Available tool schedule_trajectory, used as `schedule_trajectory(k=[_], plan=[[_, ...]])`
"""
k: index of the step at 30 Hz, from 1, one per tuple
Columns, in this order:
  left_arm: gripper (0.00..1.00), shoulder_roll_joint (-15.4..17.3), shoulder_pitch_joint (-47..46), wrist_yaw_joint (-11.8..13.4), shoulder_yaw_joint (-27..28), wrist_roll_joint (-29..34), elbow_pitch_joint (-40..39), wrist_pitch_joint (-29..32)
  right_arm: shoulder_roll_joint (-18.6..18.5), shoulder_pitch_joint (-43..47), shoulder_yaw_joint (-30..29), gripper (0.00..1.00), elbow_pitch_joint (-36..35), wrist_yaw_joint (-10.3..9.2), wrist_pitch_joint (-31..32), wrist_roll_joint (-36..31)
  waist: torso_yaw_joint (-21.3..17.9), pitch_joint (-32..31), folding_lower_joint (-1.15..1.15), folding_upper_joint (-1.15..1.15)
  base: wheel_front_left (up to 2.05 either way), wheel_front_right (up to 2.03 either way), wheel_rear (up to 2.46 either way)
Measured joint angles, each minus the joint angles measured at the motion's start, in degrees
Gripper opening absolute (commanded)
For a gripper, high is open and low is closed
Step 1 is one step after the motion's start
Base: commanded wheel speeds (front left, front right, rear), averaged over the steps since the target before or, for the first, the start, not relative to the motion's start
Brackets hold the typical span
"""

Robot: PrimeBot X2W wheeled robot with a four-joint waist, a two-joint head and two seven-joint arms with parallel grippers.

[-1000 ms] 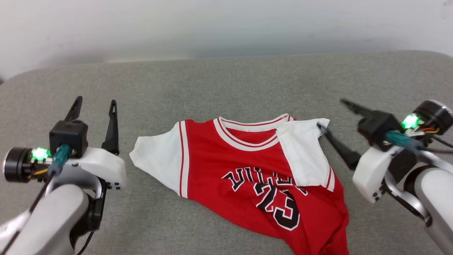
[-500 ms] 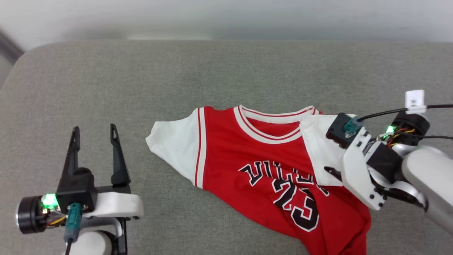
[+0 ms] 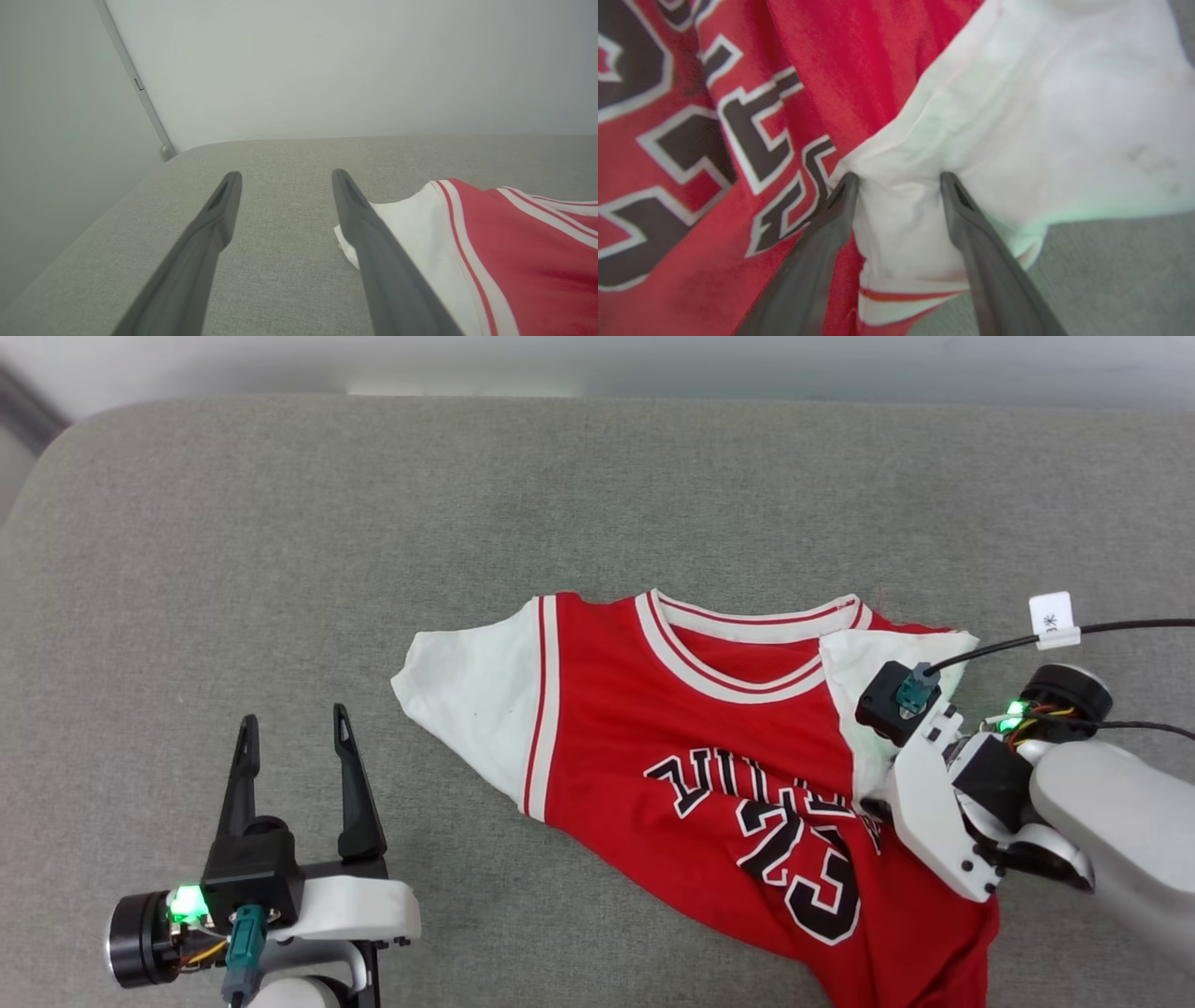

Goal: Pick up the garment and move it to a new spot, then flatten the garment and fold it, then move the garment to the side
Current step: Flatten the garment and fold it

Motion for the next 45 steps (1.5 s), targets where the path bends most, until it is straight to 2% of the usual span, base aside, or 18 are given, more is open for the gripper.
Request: schedule_trajectory(k=[4,7,13,18,27,32,37,39,45], plan=[[1.00,-2.2,1.6,-2.0,2.3,1.6,1.4,0.0,0.3,0.1,0.6,0.00,-0.3,-0.03,-7.8,0.1,-1.0,-1.0,0.01,0.00,0.00,0.00,0.00],[1.00,-3.3,3.0,-3.2,4.3,2.6,2.0,0.0,-0.1,0.6,-1.3,0.00,-2.0,-0.03,-13.6,1.2,-1.9,-2.6,0.01,0.00,0.00,0.00,0.00],[1.00,-5.3,5.5,-5.7,6.6,4.7,2.3,0.0,-2.7,5.4,-10.3,0.00,-5.8,-0.03,-23.0,4.9,-4.0,-5.7,0.01,0.00,0.00,0.00,0.00],[1.00,-6.8,6.7,-7.7,7.6,6.0,2.7,0.0,-4.9,13.7,-21.1,0.00,-5.3,-0.04,-29.4,8.7,-5.4,-6.9,0.00,0.00,0.00,0.00,0.00],[1.00,-9.0,8.1,-10.1,9.4,7.9,3.7,0.0,-4.9,30.5,-36.0,0.00,5.1,-0.04,-36.5,11.9,-6.0,-7.1,0.01,0.00,0.00,0.00,0.00],[1.00,-10.0,8.9,-11.1,10.5,8.6,4.3,0.0,-2.3,35.7,-39.4,0.00,10.8,-0.04,-36.8,12.2,-6.2,-7.3,0.01,0.00,0.00,0.00,0.00],[1.00,-10.8,8.9,-12.1,11.1,9.5,5.2,0.0,-0.2,36.7,-41.0,0.02,13.2,-0.03,-36.7,10.2,-6.5,-7.8,0.01,0.00,0.00,0.00,0.00],[1.00,-11.1,9.1,-12.6,11.3,9.7,5.6,0.0,0.5,36.7,-42.6,1.00,13.7,-0.03,-38.4,9.3,-6.6,-8.2,0.01,0.00,0.00,0.00,0.00],[1.00,-11.9,10.6,-13.1,12.4,10.4,6.1,0.0,-0.2,36.6,-48.0,1.00,10.5,-0.04,-43.3,1.8,-6.9,-10.1,0.01,0.00,0.00,0.00,0.00]])
